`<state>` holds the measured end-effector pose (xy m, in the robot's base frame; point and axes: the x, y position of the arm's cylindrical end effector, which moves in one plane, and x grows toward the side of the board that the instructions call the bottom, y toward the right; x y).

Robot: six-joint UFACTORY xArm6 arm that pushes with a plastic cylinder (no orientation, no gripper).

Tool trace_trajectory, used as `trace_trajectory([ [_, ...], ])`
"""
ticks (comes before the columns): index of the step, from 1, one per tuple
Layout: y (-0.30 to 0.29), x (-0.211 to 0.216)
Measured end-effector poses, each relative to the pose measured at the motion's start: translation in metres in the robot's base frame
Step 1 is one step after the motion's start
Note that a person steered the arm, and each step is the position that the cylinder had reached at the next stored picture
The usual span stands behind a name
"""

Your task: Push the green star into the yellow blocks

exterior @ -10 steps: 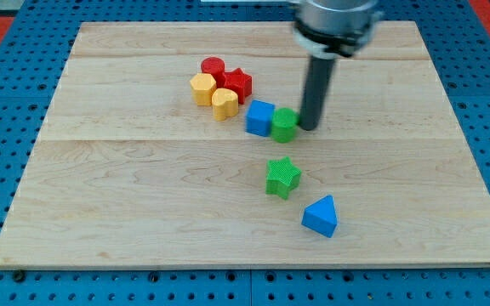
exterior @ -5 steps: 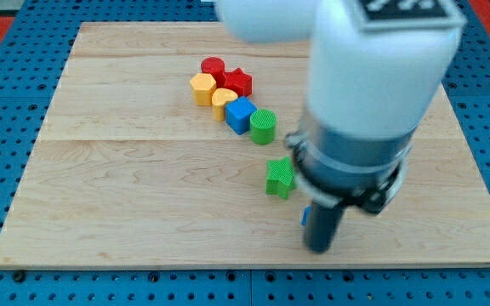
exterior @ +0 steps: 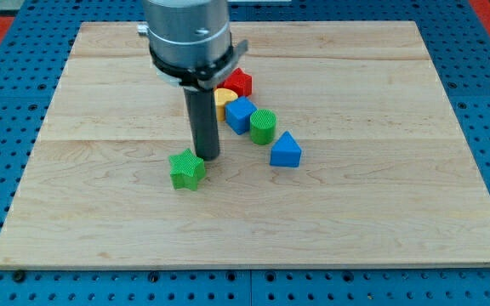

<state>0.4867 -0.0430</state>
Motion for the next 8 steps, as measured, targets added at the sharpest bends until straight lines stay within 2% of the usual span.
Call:
trace_trajectory([
  [1,0.011,0.055],
  [2,-0.062,0.031],
  [3,-0.059,-0.037],
  [4,-0.048,-0.07],
  [5,-0.138,-0.057],
  [6,-0.102,-0.085],
  [7,-0.033,-0.085],
  [8,-0.028,-0.008],
])
